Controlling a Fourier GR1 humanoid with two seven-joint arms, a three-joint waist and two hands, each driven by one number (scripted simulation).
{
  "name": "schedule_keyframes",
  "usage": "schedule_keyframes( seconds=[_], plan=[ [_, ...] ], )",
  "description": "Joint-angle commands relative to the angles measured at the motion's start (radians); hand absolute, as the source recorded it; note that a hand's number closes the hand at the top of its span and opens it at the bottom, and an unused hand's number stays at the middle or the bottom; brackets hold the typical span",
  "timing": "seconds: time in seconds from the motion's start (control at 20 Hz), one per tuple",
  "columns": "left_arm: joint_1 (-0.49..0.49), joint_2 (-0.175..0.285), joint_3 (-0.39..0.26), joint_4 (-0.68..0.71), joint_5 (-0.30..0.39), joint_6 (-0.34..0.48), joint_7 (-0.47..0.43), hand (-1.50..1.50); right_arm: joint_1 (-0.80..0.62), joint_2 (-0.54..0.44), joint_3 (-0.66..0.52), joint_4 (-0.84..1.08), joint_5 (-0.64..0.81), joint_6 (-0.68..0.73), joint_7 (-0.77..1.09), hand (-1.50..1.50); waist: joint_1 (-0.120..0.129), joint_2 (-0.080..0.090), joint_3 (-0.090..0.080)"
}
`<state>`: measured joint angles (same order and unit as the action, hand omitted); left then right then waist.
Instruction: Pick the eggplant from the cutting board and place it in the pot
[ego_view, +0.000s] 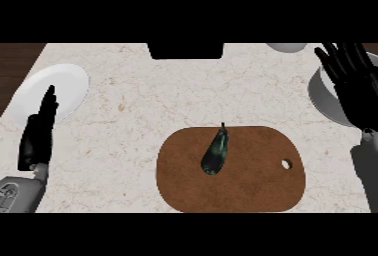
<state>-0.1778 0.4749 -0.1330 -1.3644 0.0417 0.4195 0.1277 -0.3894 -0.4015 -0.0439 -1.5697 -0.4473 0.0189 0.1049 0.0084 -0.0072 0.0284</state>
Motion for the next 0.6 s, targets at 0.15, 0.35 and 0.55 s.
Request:
schedule_keyframes(
  seconds=[0.15, 0.35, 0.55],
  plan=[
    [0.016, -0.112, -0.005, -0.107, 0.055, 0.021, -0.086, 0.00, 0.135, -0.060, -0.051, -0.186, 0.280, -0.228, -0.132, 1.50, -0.073, -0.022, -0.033],
    [0.041, -0.159, -0.002, -0.130, 0.109, 0.007, -0.106, 0.00, 0.314, -0.152, -0.140, -0.049, 0.491, -0.422, 0.006, -1.50, -0.190, -0.020, -0.050],
    [0.078, -0.217, -0.040, -0.179, 0.136, -0.021, -0.168, 0.00, 0.421, 0.030, -0.010, -0.231, 0.674, -0.643, -0.046, -1.50, -0.101, -0.022, -0.039]
  ],
)
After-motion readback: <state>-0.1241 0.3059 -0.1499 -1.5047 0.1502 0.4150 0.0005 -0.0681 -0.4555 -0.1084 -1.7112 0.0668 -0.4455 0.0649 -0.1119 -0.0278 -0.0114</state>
